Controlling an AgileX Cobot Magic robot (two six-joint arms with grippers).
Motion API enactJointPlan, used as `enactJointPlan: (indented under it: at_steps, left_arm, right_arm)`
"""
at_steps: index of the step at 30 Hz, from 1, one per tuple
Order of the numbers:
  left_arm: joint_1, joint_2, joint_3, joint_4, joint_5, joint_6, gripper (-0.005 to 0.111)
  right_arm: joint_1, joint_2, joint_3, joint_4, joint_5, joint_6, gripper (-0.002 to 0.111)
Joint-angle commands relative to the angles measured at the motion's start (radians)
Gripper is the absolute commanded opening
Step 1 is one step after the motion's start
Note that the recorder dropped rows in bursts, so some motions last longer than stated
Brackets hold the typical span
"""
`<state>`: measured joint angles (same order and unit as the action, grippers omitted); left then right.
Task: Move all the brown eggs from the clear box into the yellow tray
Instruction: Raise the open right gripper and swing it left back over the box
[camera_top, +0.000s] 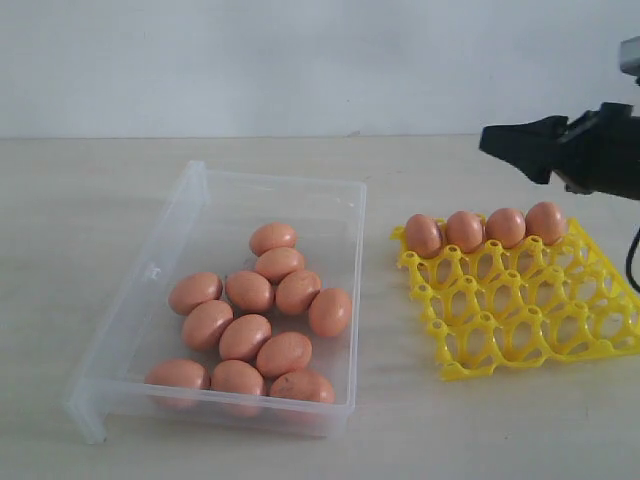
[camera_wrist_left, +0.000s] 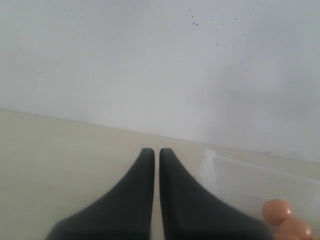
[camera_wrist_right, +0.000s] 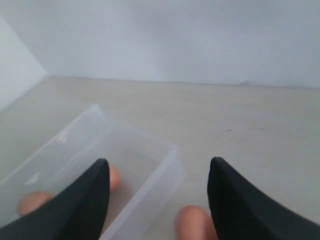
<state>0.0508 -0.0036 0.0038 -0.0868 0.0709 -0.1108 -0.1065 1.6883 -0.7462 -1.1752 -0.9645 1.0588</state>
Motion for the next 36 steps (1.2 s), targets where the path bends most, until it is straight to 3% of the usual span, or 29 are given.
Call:
enactJointPlan:
  at_steps: [1,9,15,21,28,32,36]
  left_arm:
    - [-0.004,0.004,-0.004,0.0,-0.002,-0.001,0.004]
    - [-0.004,0.004,-0.004,0.0,-0.002,-0.001,0.004]
    - [-0.004,0.004,-0.004,0.0,-0.002,-0.001,0.004]
    - [-0.004,0.004,-0.004,0.0,-0.002,-0.001,0.004]
    - [-0.004,0.004,-0.004,0.0,-0.002,-0.001,0.004]
    - [-0.004,0.004,-0.004,0.0,-0.002,-0.001,0.004]
    - [-0.004,0.004,-0.004,0.0,-0.002,-0.001,0.004]
  right_arm:
    - [0.15,-0.026,-0.024,-0.097,0.075,0.071,0.053]
    - [0.506,-0.026,-0.136,-0.121,0.546,0.114,0.053]
    - [0.667,-0.022,-0.2,-0.196,0.7,0.242,0.053]
    - [0.753,-0.021,-0.254,-0.32,0.765,0.426,0.052]
    - [0.766,-0.021,-0.254,-0.569,0.78,0.686,0.05]
    - [0.766,-0.021,-0.254,-0.569,0.76,0.68,0.037]
    - [0.766,-0.021,-0.254,-0.569,0.643,0.682,0.036]
